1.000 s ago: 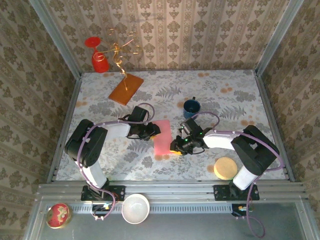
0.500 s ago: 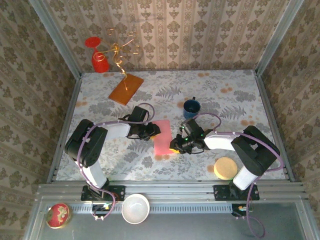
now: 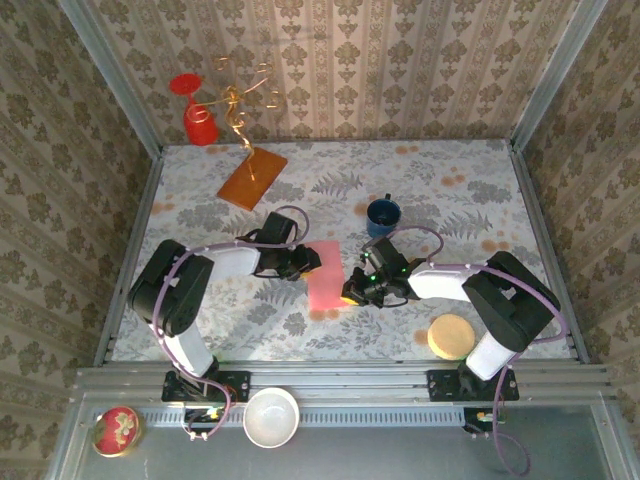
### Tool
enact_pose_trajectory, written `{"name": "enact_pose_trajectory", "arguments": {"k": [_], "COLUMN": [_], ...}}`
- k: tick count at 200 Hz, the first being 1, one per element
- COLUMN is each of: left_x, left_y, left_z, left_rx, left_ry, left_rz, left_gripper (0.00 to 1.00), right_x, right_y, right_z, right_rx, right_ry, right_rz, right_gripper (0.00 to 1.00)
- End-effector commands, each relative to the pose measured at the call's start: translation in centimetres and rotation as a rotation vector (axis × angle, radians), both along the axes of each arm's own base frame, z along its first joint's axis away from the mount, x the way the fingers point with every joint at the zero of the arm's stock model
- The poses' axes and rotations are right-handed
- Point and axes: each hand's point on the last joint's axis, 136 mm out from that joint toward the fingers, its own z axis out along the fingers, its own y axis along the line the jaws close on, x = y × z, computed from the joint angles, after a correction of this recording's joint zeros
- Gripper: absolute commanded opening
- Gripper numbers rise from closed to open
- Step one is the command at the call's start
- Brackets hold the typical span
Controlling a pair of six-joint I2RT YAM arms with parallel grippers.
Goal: Fold a paper plane with a square sheet of paper (pick it up from the middle)
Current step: Fold the triangle a second time at the center of the table.
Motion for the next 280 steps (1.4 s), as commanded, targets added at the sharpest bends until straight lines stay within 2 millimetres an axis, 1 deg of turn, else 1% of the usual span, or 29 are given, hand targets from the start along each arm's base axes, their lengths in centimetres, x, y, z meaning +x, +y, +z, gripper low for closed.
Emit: {"name": "enact_pose_trajectory", "arguments": {"k": [1, 14, 42, 78, 122, 141, 162, 185, 210, 234, 280], "left_x": [0.9, 1.1, 1.1, 1.1, 1.0, 0.8, 0.7, 0.8, 0.9, 0.8, 0.5], "left_y": [-0.1, -0.1, -0.4, -0.6, -1.2, -1.1, -1.0, -1.0, -0.8, -0.4, -0.1], "left_z": [2.7, 2.8, 1.5, 0.0, -1.1, -1.3, -1.5, -1.6, -2.0, -2.5, -3.2], "left_rx": [-0.018, -0.016, -0.016, 0.006, 0.001, -0.015, -0.014, -0.009, 0.003, 0.015, 0.029], "left_ry": [-0.100, -0.113, -0.074, -0.027, -0.003, -0.006, -0.005, -0.008, -0.001, 0.009, 0.021], "left_rz": [-0.004, -0.017, -0.033, -0.043, -0.070, -0.059, -0.059, -0.058, -0.051, -0.041, -0.037], "left_gripper": [0.34, 0.33, 0.28, 0.25, 0.23, 0.23, 0.23, 0.22, 0.19, 0.16, 0.14], "right_x": [-0.4, -0.5, -0.7, -0.5, -0.3, 0.5, 1.3, 2.1, 3.3, 4.1, 5.0], "right_y": [-1.2, -1.4, -1.9, -1.8, 0.4, 1.4, 2.5, 3.6, 4.3, 4.7, 5.0], "right_z": [0.0, 0.1, 0.4, 0.9, 2.2, 3.0, 3.4, 3.4, 3.2, 3.0, 2.3], "right_rx": [-0.042, -0.048, -0.055, -0.048, 0.005, 0.038, 0.059, 0.080, 0.090, 0.099, 0.087], "right_ry": [0.008, 0.008, 0.005, -0.009, -0.035, -0.060, -0.069, -0.076, -0.096, -0.109, -0.119], "right_rz": [-0.026, -0.031, -0.039, -0.040, 0.064, 0.077, 0.088, 0.086, 0.053, 0.024, 0.007], "right_gripper": [0.03, 0.02, 0.01, 0.00, 0.00, 0.00, 0.00, 0.00, 0.00, 0.00, 0.00]}}
